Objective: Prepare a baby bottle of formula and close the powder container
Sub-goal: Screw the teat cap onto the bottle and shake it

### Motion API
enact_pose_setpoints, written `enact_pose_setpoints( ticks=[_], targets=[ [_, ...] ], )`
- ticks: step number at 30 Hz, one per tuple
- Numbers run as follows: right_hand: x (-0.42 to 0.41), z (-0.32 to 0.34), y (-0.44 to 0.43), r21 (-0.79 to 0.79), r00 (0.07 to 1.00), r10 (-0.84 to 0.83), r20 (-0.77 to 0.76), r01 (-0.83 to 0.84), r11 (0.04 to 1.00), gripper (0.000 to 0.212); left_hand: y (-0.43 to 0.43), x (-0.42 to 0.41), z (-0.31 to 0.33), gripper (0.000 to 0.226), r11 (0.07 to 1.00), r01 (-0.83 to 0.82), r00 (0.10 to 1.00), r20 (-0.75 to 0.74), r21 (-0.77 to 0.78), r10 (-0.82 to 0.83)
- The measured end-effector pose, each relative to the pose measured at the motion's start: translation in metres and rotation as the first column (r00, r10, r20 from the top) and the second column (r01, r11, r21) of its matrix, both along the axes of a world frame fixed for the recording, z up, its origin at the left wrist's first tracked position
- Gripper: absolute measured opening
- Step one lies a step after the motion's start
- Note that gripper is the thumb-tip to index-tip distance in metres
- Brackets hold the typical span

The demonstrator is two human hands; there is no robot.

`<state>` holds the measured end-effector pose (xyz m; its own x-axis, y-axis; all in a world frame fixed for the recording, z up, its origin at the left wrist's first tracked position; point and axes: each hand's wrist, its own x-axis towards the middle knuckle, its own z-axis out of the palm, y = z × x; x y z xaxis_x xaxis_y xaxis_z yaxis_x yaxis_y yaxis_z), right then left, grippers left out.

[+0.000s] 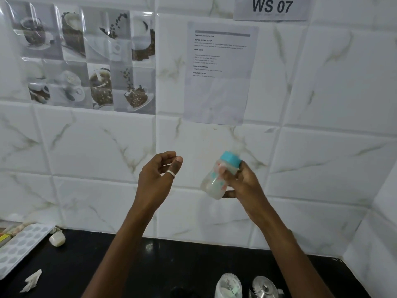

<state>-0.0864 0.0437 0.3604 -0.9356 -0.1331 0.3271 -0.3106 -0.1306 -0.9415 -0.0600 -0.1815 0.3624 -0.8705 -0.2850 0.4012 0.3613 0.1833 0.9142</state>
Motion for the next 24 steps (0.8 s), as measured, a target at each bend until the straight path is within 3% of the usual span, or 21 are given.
enact_pose_setpoints(
  ticks=[2,3,7,8,12,14,17,18,21,22,24],
  targets=[
    [-0.002,0.006,0.003,-0.256,0.999,-0.017,0.029,0.024,0.966,0.051,0.0,0.0,0.0,0.028,1.0,0.005,1.0,0.0,-0.001,-0.005],
    [-0.002,0.008,0.004,-0.3,0.999,-0.025,0.028,0.032,0.953,0.051,-0.001,0.0,-0.001,0.028,1.0,0.003,1.0,0.002,-0.001,-0.003],
    [0.001,0.006,-0.004,0.022,1.0,-0.003,-0.005,0.003,1.0,0.061,-0.004,0.0,-0.001,0.028,1.0,-0.009,1.0,0.003,0.009,0.009],
    [0.002,0.005,-0.003,0.022,1.0,0.001,-0.009,0.0,1.0,0.062,-0.003,-0.001,-0.001,0.027,1.0,-0.006,1.0,0.002,0.012,0.006],
    [0.0,0.013,0.002,-0.346,0.999,-0.022,0.024,0.029,0.938,0.059,-0.002,0.0,-0.002,0.025,1.0,-0.001,1.0,-0.004,0.0,0.001],
    [0.002,0.013,-0.001,-0.246,0.999,-0.028,0.022,0.032,0.969,0.058,-0.003,-0.001,-0.002,0.024,1.0,-0.003,1.0,-0.004,0.004,0.003],
    [0.009,0.003,-0.009,0.075,0.998,0.061,0.02,-0.062,0.995,0.055,-0.002,-0.002,-0.001,0.028,1.0,-0.003,1.0,0.001,0.01,0.003],
    [0.01,0.003,-0.009,0.053,0.998,0.064,0.021,-0.065,0.996,0.056,-0.002,-0.002,-0.001,0.028,1.0,-0.001,1.0,0.001,0.011,0.001],
    [0.006,0.011,-0.005,-0.332,0.997,0.044,0.059,-0.022,0.943,0.058,-0.002,-0.002,-0.002,0.023,1.0,0.007,1.0,-0.002,0.01,-0.007],
    [0.004,0.014,-0.003,-0.392,0.998,0.035,0.052,-0.012,0.92,0.057,-0.003,-0.002,-0.002,0.021,1.0,0.005,1.0,-0.001,0.01,-0.005],
    [0.004,0.014,-0.004,-0.284,0.999,0.036,0.021,-0.029,0.958,0.057,-0.005,-0.002,-0.002,0.021,1.0,-0.002,1.0,-0.001,0.012,0.002]
  ],
)
